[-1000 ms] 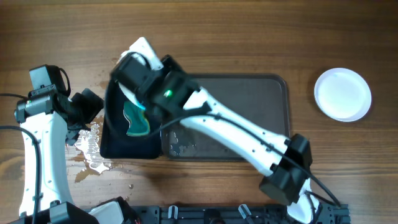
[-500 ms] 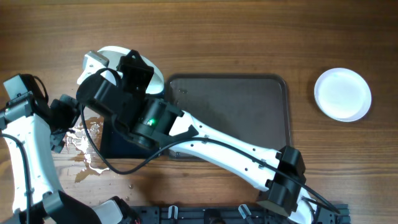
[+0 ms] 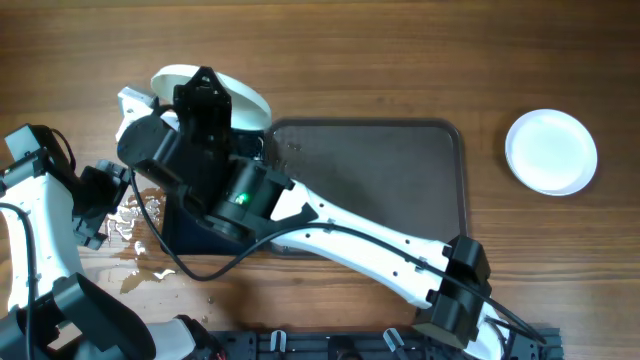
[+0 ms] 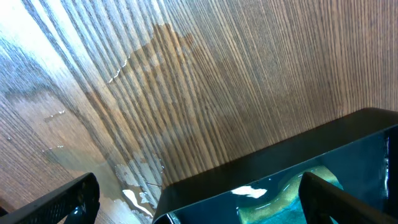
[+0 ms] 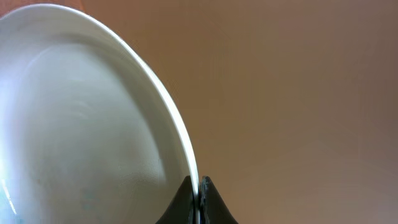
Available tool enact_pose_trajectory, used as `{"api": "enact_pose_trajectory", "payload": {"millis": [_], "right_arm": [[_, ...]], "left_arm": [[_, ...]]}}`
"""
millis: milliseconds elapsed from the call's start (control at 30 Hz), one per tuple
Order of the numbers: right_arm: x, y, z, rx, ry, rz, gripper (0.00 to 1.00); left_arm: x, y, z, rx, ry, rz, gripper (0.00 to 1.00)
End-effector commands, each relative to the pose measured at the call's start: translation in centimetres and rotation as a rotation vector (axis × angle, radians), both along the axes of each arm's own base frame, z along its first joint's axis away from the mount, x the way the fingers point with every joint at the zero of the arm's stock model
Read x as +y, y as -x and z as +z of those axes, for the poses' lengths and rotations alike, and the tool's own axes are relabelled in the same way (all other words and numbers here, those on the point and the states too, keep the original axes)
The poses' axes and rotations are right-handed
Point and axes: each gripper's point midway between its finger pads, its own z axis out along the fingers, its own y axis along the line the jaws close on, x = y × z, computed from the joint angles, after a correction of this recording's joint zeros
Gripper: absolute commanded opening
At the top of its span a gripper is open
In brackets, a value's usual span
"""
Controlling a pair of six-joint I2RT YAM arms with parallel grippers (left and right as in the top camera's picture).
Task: Clean dirty plates on tray and stack at the side
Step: 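Lift the plate with the right gripper and swing it left over the trays, then carry the plate right and stack it on the side plates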
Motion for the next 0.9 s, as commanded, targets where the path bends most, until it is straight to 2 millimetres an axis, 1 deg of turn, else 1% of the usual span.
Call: {"api": "enact_pose_trajectory", "payload": {"millis": [0, 33, 67, 100, 133, 167, 200, 233, 267, 300, 333, 367, 400, 433, 467, 500, 533, 567, 600, 633, 667, 700, 733, 767, 800, 833, 867], "right_arm": [[0.2, 0.1, 1.5, -0.035, -0.069, -0.020, 0.05], [0.3, 0.3, 0.7, 0.008, -0.214, -0.033, 0.05], [1.5, 1.3, -2.7, 0.165, -0.236, 0.046, 0.05], [1.9, 2.1, -5.8, 0.287, -0.252, 0.060, 0.04], [0.8, 1.1, -5.4, 0.222, -0.274, -0.021, 0.04], [-0.1, 0.1, -3.5, 0.127, -0.319, -0.089, 0.04], [-0.2, -0.1, -1.8, 0.084, -0.371, -0.097, 0.04], [0.9, 0.6, -2.2, 0.132, -0.390, -0.040, 0.04], [1.5, 0.9, -3.6, 0.170, -0.329, -0.002, 0.05], [0.5, 0.0, -3.7, 0.099, -0.251, -0.071, 0.04], [-1.5, -1.1, -1.7, -0.033, -0.281, -0.208, 0.04], [-3.0, -1.6, 0.3, -0.123, -0.402, -0.308, 0.04], [-1.8, -1.4, -0.4, -0.066, -0.409, -0.236, 0.04], [-0.3, -0.9, -2.5, 0.018, -0.282, -0.140, 0.05], [-1.7, -1.7, -1.9, -0.054, -0.277, -0.232, 0.05], [-3.6, -2.4, -0.9, -0.130, -0.310, -0.343, 0.04], [-3.2, -2.5, -1.4, -0.101, -0.304, -0.311, 0.04], [-1.6, -1.7, -2.7, -0.012, -0.253, -0.201, 0.04], [-0.7, -1.0, -3.4, 0.037, -0.240, -0.147, 0.04], [-1.5, -1.1, -2.5, -0.019, -0.257, -0.208, 0.04], [-2.1, -1.3, -2.0, -0.046, -0.278, -0.243, 0.04], [-1.6, -0.7, -2.6, -0.013, -0.313, -0.218, 0.04], [-0.9, -0.1, -3.8, 0.048, -0.322, -0.183, 0.04], [-0.9, 0.3, -5.5, 0.120, -0.401, -0.188, 0.04], [-0.3, 1.3, -9.5, 0.348, -0.501, -0.173, 0.04], [0.3, 2.7, -12.8, 0.588, -0.631, -0.194, 0.04], [0.3, 3.1, -14.4, 0.754, -0.741, -0.239, 0.04]], "left_arm": [[0.1, -0.2, 0.1, -0.006, 0.009, 0.022, 1.00], [0.1, -0.2, 0.1, -0.006, 0.009, 0.022, 1.00], [0.1, -0.2, 0.1, -0.006, 0.009, 0.022, 1.00], [0.1, -0.2, 0.1, -0.006, 0.009, 0.022, 1.00], [0.1, -0.2, 0.1, -0.006, 0.009, 0.022, 1.00], [0.1, -0.2, 0.1, -0.006, 0.009, 0.022, 1.00], [0.1, -0.2, 0.1, -0.006, 0.009, 0.022, 1.00], [0.1, -0.2, 0.1, -0.006, 0.009, 0.022, 1.00], [0.1, -0.2, 0.1, -0.006, 0.009, 0.022, 1.00], [0.1, -0.2, 0.1, -0.006, 0.009, 0.022, 1.00], [0.1, -0.2, 0.1, -0.006, 0.009, 0.022, 1.00], [0.1, -0.2, 0.1, -0.006, 0.009, 0.022, 1.00], [0.1, -0.2, 0.1, -0.006, 0.009, 0.022, 1.00], [0.1, -0.2, 0.1, -0.006, 0.009, 0.022, 1.00], [0.1, -0.2, 0.1, -0.005, 0.010, 0.022, 1.00], [0.1, -0.2, 0.1, -0.005, 0.011, 0.022, 1.00], [0.0, -0.2, 0.1, -0.006, 0.014, 0.022, 1.00], [-0.1, -0.3, 0.1, -0.011, 0.020, 0.020, 1.00], [-0.1, -0.3, 0.1, -0.014, 0.023, 0.020, 1.00], [-0.1, -0.3, 0.1, -0.015, 0.025, 0.019, 1.00], [-0.2, -0.3, 0.1, -0.015, 0.026, 0.019, 1.00], [-0.2, -0.3, 0.1, -0.014, 0.026, 0.019, 1.00], [-0.2, -0.3, 0.1, -0.015, 0.026, 0.019, 1.00], [-0.2, -0.3, 0.1, -0.015, 0.026, 0.019, 1.00], [-0.2, -0.3, 0.1, -0.015, 0.026, 0.019, 1.00], [-0.1, -0.3, 0.1, -0.015, 0.026, 0.019, 1.00], [-0.1, -0.3, 0.1, -0.016, 0.025, 0.019, 1.00]]}}
